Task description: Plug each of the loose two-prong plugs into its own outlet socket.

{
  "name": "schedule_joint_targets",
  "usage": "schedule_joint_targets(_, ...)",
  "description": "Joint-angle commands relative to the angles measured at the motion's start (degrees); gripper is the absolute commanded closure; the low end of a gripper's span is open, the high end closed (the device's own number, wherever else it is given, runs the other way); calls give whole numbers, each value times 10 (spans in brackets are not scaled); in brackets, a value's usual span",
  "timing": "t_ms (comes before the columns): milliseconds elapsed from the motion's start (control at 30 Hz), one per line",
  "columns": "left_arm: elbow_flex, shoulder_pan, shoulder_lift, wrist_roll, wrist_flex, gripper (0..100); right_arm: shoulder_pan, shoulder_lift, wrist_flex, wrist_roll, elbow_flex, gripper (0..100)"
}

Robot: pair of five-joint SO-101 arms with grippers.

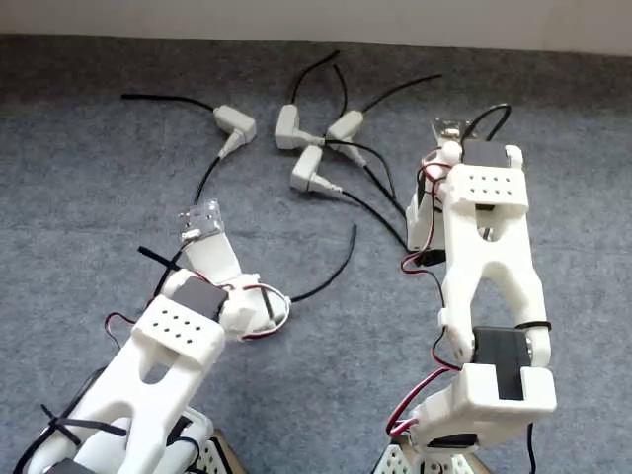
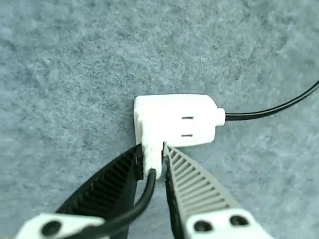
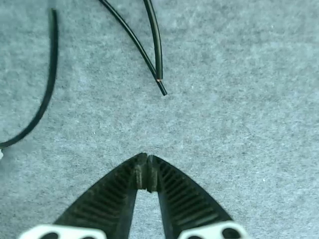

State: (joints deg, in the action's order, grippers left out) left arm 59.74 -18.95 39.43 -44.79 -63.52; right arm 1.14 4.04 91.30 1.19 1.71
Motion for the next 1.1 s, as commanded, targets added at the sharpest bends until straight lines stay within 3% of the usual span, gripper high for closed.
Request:
schedule_joint_targets(0,-5,-2,0,76,-47,993,-7,-8,-7,2,-4,992)
schedule_joint_targets(300,-2,88,0,275,-23,993,-7,-7,-7,2,-4,992)
schedule_joint_targets(500,36,82,0,316,-16,993,-7,-7,-7,2,-4,992)
schedule_joint_targets(700,74,73,0,321,42,993,-7,-7,-18,1,0,992)
schedule_joint_targets(933,-116,73,0,325,-158,992,-7,-7,-19,3,0,992)
schedule_joint_targets(1067,-220,87,1,427,-233,896,-7,-7,-17,4,0,992)
